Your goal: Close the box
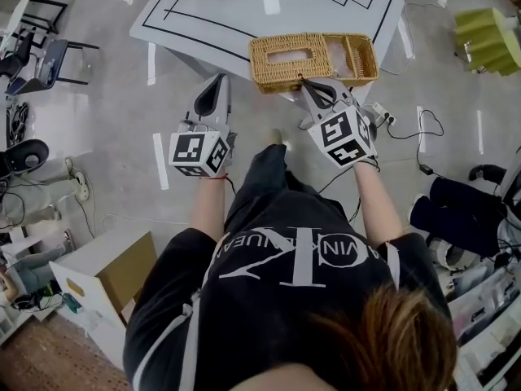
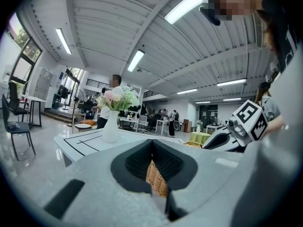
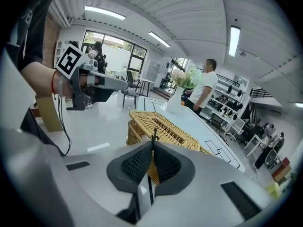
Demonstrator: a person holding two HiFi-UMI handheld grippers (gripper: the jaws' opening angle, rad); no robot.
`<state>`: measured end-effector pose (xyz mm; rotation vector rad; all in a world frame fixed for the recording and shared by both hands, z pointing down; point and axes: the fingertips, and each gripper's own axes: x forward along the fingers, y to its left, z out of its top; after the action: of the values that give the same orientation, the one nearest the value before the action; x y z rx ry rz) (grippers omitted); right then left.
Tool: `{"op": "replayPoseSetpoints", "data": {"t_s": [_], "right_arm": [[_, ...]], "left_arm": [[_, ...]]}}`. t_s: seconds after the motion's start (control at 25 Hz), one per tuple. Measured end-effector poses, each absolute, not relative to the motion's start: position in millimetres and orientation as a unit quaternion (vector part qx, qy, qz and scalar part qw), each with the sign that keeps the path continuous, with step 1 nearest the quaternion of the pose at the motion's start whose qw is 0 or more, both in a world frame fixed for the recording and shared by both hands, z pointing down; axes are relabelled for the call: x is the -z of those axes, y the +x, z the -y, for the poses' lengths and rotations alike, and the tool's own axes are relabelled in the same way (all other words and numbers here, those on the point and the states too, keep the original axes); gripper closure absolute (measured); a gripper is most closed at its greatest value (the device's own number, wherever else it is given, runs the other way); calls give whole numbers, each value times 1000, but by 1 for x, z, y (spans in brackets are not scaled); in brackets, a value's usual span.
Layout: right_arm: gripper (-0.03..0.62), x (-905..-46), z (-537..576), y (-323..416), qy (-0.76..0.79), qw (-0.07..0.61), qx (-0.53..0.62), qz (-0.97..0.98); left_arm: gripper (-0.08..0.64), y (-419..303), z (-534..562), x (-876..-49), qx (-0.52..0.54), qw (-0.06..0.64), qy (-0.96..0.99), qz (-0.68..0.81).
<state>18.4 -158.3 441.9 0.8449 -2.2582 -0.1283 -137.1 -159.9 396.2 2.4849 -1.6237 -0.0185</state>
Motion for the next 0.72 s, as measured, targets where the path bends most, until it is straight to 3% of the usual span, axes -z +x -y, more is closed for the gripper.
{"op": "replayPoseSetpoints", "data": {"t_s": [0.72], "right_arm": [[574, -466, 155, 20, 358, 360, 46, 860]], "left_arm": [[549, -147, 144, -404, 5, 92, 831, 548]]}}
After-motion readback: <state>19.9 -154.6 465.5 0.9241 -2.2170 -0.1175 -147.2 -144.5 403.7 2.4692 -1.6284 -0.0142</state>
